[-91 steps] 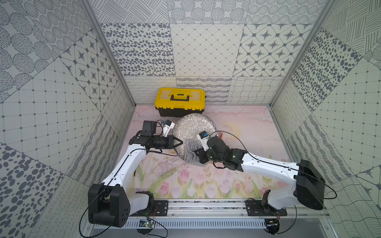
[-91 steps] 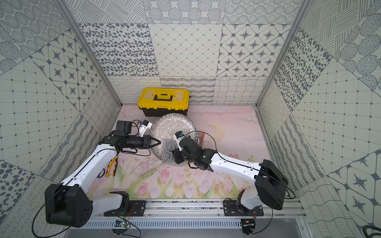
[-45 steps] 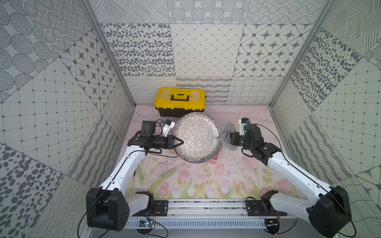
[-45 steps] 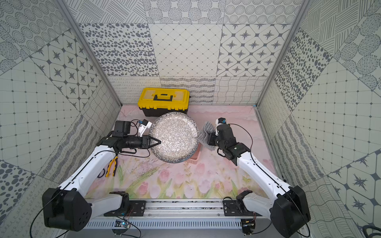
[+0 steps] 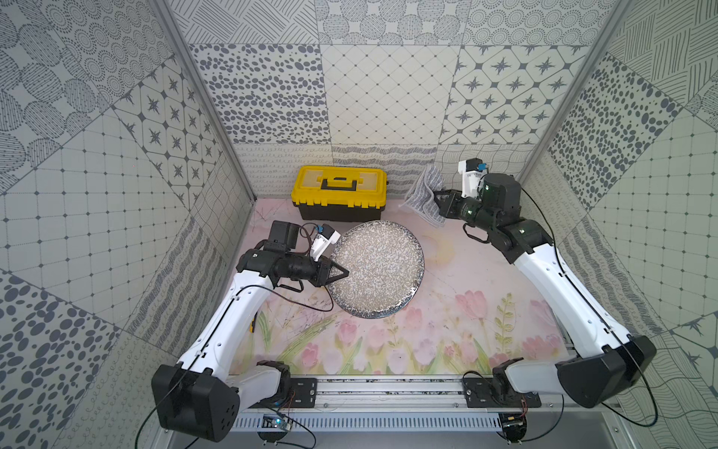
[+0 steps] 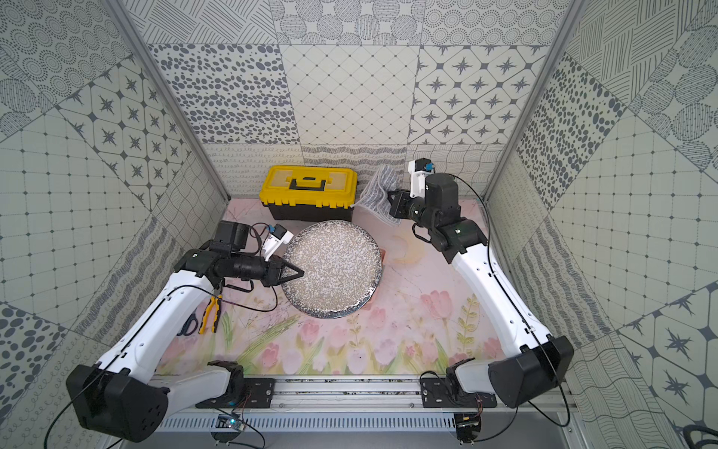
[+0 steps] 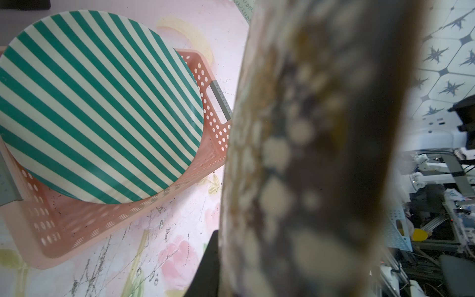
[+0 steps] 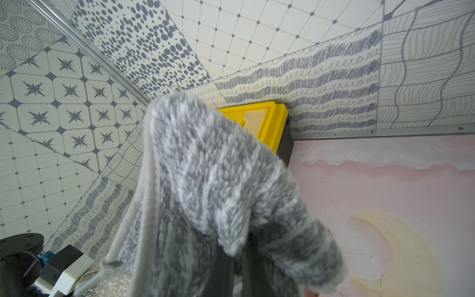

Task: Wipe the wet plate dry
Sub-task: Wipe the plate with towel.

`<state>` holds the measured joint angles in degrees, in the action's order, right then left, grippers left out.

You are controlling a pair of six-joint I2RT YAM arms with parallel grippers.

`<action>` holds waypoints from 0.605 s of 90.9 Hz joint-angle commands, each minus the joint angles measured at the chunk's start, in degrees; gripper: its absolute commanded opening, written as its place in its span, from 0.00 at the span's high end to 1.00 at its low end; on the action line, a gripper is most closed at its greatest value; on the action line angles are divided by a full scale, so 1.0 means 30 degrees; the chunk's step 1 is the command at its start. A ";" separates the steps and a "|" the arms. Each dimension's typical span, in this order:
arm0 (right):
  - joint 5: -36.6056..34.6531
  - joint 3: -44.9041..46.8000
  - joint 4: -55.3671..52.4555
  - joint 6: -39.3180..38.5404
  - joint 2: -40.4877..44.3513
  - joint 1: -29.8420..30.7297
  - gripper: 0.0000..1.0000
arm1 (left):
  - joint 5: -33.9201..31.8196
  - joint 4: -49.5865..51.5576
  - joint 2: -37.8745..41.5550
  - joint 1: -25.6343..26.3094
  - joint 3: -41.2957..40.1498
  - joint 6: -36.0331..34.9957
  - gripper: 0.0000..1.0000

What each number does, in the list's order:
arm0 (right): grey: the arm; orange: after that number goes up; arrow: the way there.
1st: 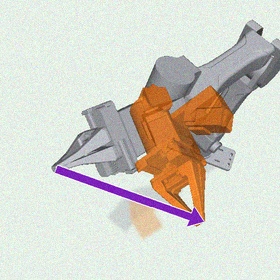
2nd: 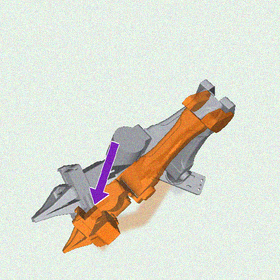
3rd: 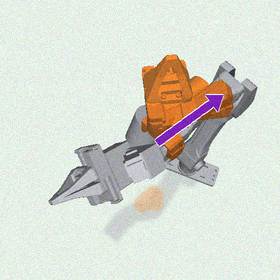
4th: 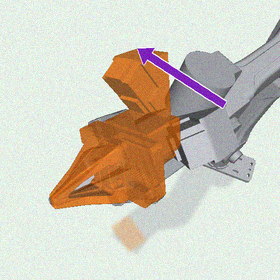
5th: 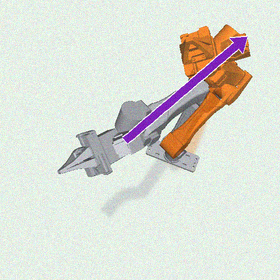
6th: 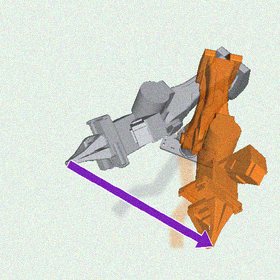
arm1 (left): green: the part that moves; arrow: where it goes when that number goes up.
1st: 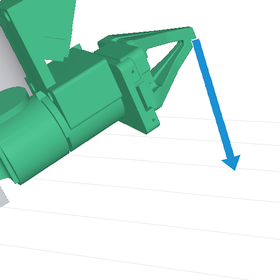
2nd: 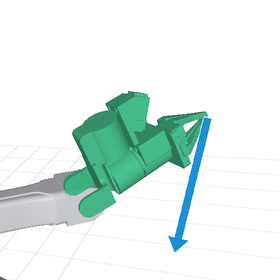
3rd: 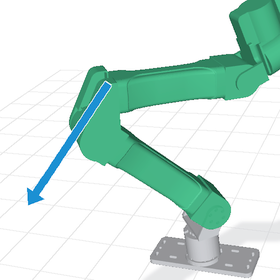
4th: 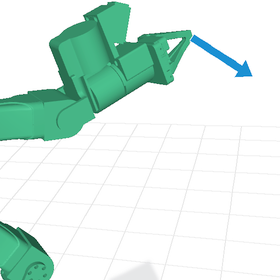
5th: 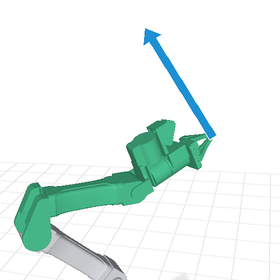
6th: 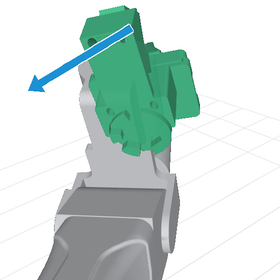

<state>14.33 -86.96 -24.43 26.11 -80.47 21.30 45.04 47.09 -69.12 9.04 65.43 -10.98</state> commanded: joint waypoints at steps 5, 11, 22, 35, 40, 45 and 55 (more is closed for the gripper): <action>0.1953 -0.4111 -0.1367 -0.0688 -0.2748 0.1121 1.00 | 0.2419 -0.0752 -0.0277 0.0981 0.1267 -0.4157 1.00; 0.2063 -0.6140 -0.2545 -0.0997 -0.4209 0.1809 1.00 | 0.2236 -0.0926 -0.0493 0.1191 0.1509 -0.4161 1.00; 0.2660 -0.9648 -0.5207 -0.1802 -0.6883 0.3354 1.00 | 0.1976 -0.1245 -0.0712 0.1677 0.1736 -0.3970 1.00; 0.4035 -1.1120 -0.6919 -0.2508 -0.8784 0.4590 1.00 | 0.1936 -0.1618 -0.0855 0.1905 0.1854 -0.3640 1.00; 0.4503 -1.1152 -0.7268 -0.2692 -0.9162 0.4899 1.00 | 0.1991 -0.1703 -0.0845 0.1949 0.1877 -0.3585 1.00; 0.4894 -1.1071 -0.7618 -0.3057 -0.9393 0.5086 1.00 | 0.2051 -0.1693 -0.0893 0.1982 0.1913 -0.3554 1.00; 0.5789 -1.0735 -0.8120 -0.3558 -0.9571 0.5365 1.00 | 0.2055 -0.1656 -0.0937 0.1980 0.1993 -0.3546 1.00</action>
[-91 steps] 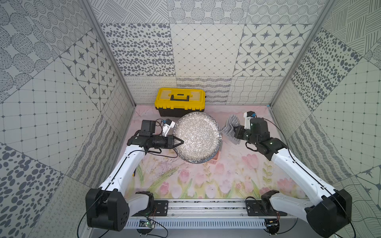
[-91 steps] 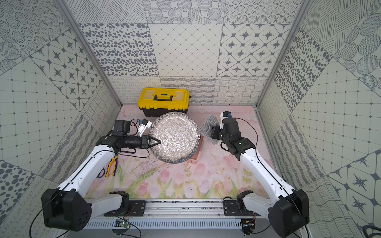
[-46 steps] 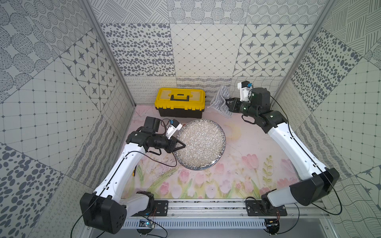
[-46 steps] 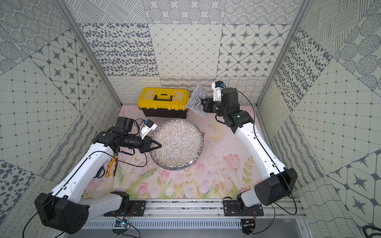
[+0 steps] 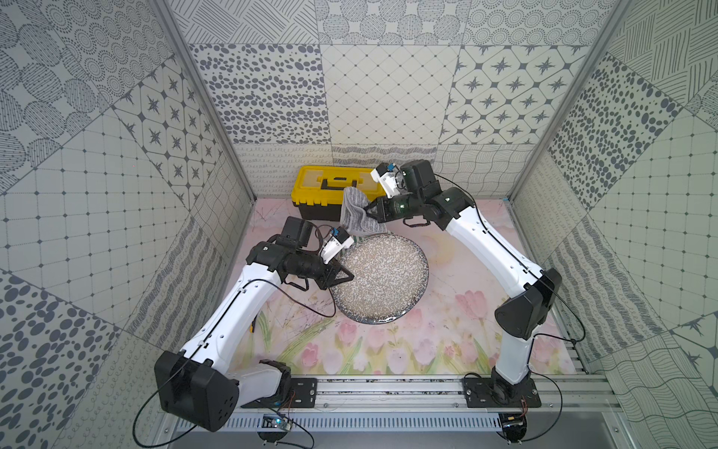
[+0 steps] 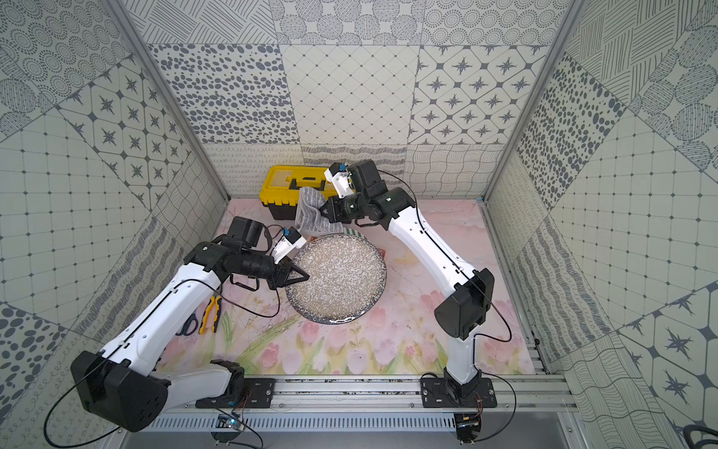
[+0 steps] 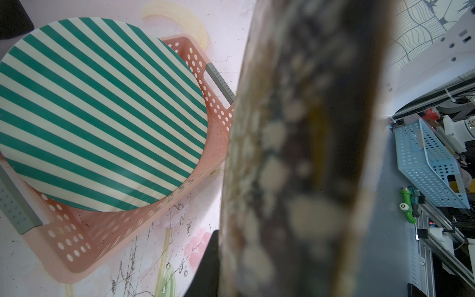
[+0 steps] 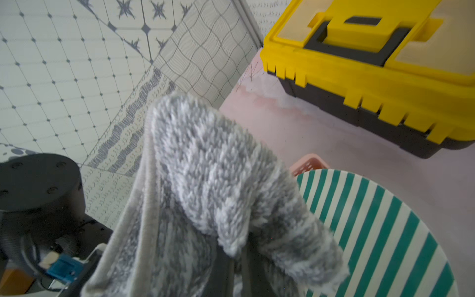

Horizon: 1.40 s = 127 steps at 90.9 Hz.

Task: Wipe the wet plate dry
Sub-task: Wipe the plate with towel.

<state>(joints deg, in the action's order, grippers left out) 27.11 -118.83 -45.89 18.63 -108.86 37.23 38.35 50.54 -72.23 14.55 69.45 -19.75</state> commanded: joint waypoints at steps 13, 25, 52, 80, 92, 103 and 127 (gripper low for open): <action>0.3203 0.0332 -0.1535 -0.2000 0.0059 0.0048 1.00 | 0.4191 -0.2814 0.0042 0.0161 0.0748 -0.0624 1.00; 0.4657 0.0141 -0.2379 -0.2995 -0.0037 0.0019 1.00 | 0.4130 -0.2844 -0.0012 0.0160 0.0836 -0.0624 1.00; 0.6637 0.0658 -0.3162 -0.3838 0.0160 -0.0697 1.00 | 0.3918 -0.3043 0.0048 0.0159 0.0760 -0.0432 1.00; 0.7175 0.4293 -0.1788 -0.3572 0.2392 -0.2376 1.00 | 0.3987 -0.3304 0.0024 0.0147 0.0800 -0.0100 1.00; 0.7367 0.6346 -0.0739 -0.3250 0.3484 -0.2968 1.00 | 0.4120 -0.3503 0.0019 0.0161 0.0815 0.0087 1.00; 0.7423 0.8010 0.0276 -0.2910 0.4497 -0.3429 1.00 | 0.3978 -0.3739 -0.0075 0.0161 0.0829 0.0272 1.00; 0.7519 1.0954 0.1708 -0.2352 0.6151 -0.4579 1.00 | 0.4697 -0.4370 -0.0234 -0.0092 0.0841 0.1009 1.00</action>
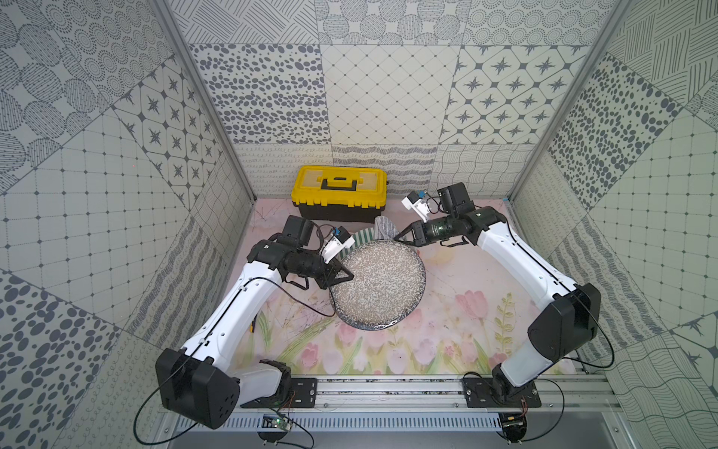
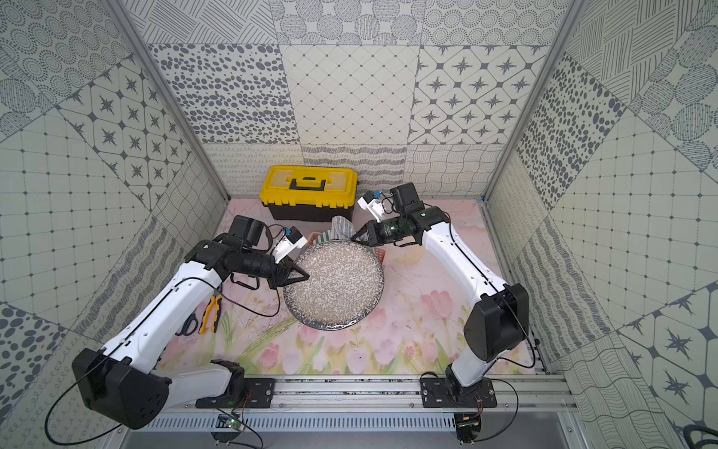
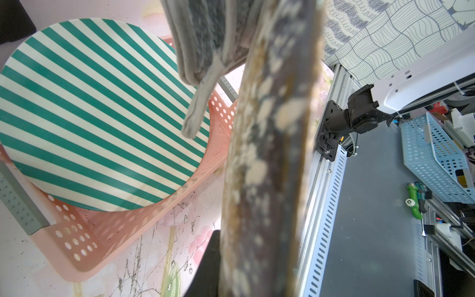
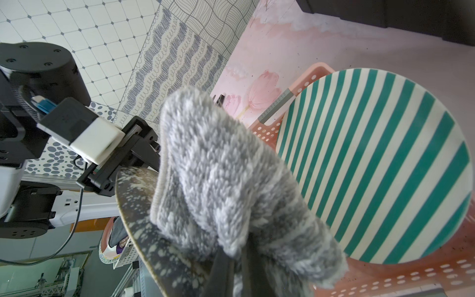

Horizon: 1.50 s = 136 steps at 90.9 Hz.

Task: Wipe the wet plate dry
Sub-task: Wipe the plate with towel.

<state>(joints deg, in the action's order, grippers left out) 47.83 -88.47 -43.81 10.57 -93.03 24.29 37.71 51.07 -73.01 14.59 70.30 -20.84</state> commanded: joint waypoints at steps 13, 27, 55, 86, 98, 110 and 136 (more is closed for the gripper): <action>0.0566 0.1787 0.1577 0.0631 0.1405 -0.0918 1.00 | 0.5348 -0.4808 0.0032 -0.0352 0.0589 0.1761 1.00; 0.0425 0.2593 0.2010 0.0902 0.1816 -0.1421 1.00 | 0.5691 -0.5438 0.0066 -0.0913 0.0549 0.2593 1.00; 0.0204 0.3797 0.2973 0.1334 0.2375 -0.1741 1.00 | 0.6692 -0.7744 -0.0248 -0.2239 0.0049 0.5520 1.00; -0.0982 0.4575 0.3729 0.1568 0.2691 -0.1951 1.00 | 0.8475 -0.9553 -0.0378 -0.3257 -0.0185 0.8208 1.00; -0.1554 0.4826 0.3969 0.1664 0.2728 -0.2142 1.00 | 0.8757 -0.9692 -0.0373 -0.3342 -0.0371 0.8594 1.00; -0.1860 0.5057 0.4307 0.1747 0.2672 -0.2180 1.00 | 0.9001 -1.0442 -0.0294 -0.3522 -0.0711 0.9514 1.00; -0.2863 0.5531 0.5259 0.2098 0.2544 -0.2180 1.00 | 0.9156 -1.1995 -0.0031 -0.3664 -0.1451 1.1917 1.00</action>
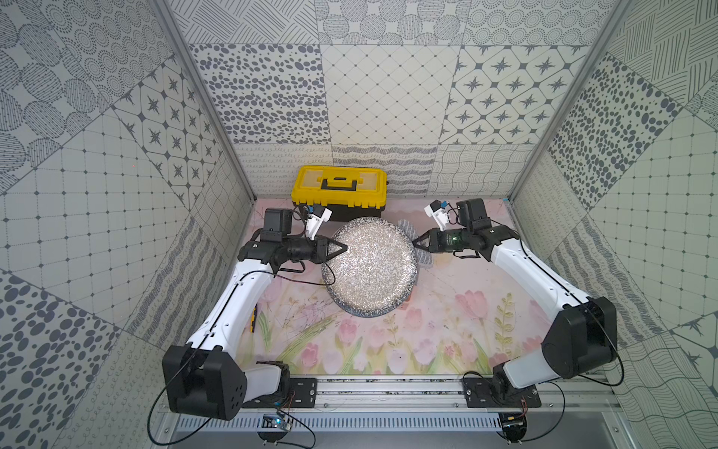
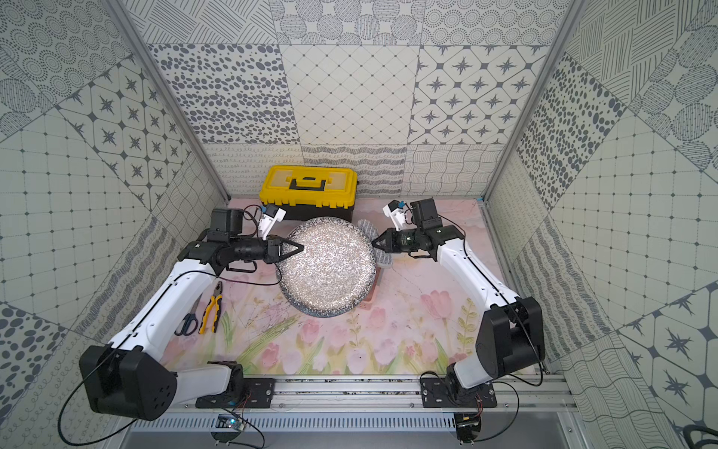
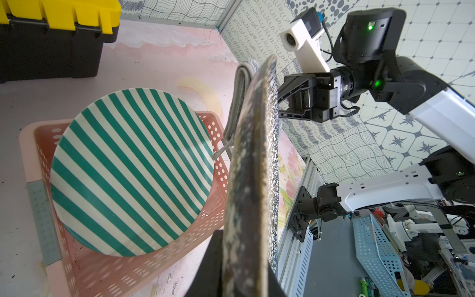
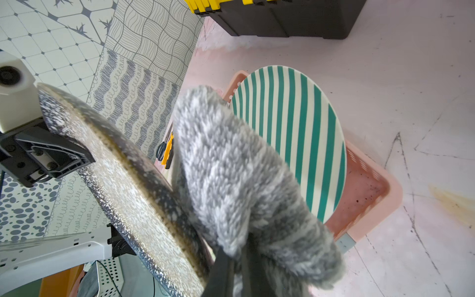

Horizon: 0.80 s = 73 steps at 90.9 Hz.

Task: Wipe the wet plate dry
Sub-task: Wipe the plate with towel.

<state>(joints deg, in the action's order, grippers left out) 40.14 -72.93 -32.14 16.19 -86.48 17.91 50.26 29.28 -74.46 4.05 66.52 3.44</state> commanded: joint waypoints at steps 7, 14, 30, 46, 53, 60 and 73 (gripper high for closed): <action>-0.0058 0.0645 0.1784 0.0338 0.0408 -0.0045 1.00 | 0.4874 -0.5406 0.0528 -0.0156 -0.0486 0.4672 1.00; 0.0158 0.1007 0.2236 0.0452 0.0591 -0.0024 1.00 | 0.4769 -0.5719 0.0528 -0.0164 -0.0595 0.5181 1.00; 0.0410 0.2006 0.3157 0.0724 0.1061 0.0103 1.00 | 0.3977 -0.6675 0.0386 -0.0205 -0.0669 0.6520 1.00; 0.0501 0.3233 0.4365 0.1079 0.2035 0.0308 1.00 | 0.2762 -0.7315 0.0091 -0.0235 -0.0710 0.7516 1.00; 0.0466 0.3790 0.5066 0.1299 0.2514 0.0497 1.00 | 0.2487 -0.7741 -0.0062 -0.0224 -0.0811 0.8058 1.00; 0.0263 0.4437 0.5617 0.1426 0.2914 0.0809 1.00 | 0.2216 -0.8264 -0.0147 -0.0253 -0.0942 0.8710 1.00; -0.0187 0.5531 0.6862 0.1909 0.3545 0.1205 1.00 | 0.1911 -0.8988 -0.0341 -0.0261 -0.1034 0.9881 1.00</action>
<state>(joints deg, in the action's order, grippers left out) 38.61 -57.89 -18.63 20.29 -78.28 19.79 50.28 17.58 -75.26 3.64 63.18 21.87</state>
